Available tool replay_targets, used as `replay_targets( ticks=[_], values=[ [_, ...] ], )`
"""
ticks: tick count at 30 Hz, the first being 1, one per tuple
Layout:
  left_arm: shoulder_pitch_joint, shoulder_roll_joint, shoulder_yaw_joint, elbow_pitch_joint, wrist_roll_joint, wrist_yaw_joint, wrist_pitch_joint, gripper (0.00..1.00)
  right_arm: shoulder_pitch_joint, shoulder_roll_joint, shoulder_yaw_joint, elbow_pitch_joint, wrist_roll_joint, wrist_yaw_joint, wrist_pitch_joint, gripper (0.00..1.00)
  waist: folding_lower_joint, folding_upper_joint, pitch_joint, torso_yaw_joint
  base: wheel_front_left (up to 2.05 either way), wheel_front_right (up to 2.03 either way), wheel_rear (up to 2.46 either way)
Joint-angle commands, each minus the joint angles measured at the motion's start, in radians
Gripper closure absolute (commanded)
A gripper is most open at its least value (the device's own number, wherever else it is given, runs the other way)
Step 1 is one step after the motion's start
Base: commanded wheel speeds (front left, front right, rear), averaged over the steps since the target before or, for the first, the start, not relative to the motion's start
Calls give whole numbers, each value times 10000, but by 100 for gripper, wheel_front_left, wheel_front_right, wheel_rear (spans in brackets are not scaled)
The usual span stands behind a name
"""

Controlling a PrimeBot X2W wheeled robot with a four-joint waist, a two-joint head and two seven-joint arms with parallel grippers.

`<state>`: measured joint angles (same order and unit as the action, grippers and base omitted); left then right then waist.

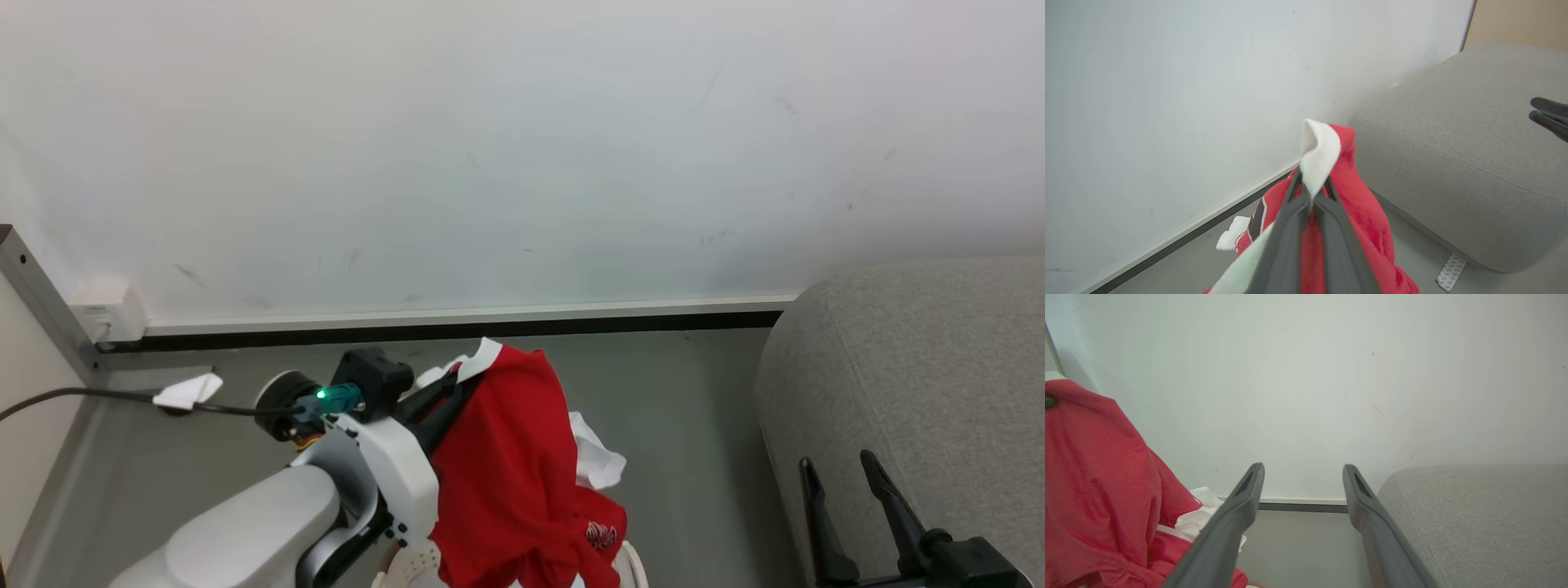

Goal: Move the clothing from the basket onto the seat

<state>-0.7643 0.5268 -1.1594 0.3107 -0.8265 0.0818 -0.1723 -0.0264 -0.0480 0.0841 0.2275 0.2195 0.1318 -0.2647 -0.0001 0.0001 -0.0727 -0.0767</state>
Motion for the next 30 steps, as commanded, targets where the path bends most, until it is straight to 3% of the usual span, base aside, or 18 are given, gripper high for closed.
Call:
replay_targets(
  ticks=[1,10,16,23,30],
  values=[
    [-89,98,13,-49,74,47,-8,100,73,-43,-56,-39,-124,-21,4,0,1,-1,-22,-12,0,0,0],
    [55,26,-135,-167,140,-13,-98,100,-46,-43,-1,-205,-233,-21,4,0,1,-1,-33,-60,0,0,0],
    [109,74,-337,-221,277,-206,-148,100,-268,-415,786,-296,-26,-21,5,0,1,-1,-36,-74,0,0,0],
    [37,-23,-506,-334,470,-399,-215,100,-1254,-2064,3560,-96,1212,-21,4,0,1,-1,-31,-67,0,0,0],
    [-126,-149,-619,-415,531,-581,-193,100,-3344,-3545,6821,341,2506,-21,534,0,1,-1,-9,4,0,0,0]
  ],
)
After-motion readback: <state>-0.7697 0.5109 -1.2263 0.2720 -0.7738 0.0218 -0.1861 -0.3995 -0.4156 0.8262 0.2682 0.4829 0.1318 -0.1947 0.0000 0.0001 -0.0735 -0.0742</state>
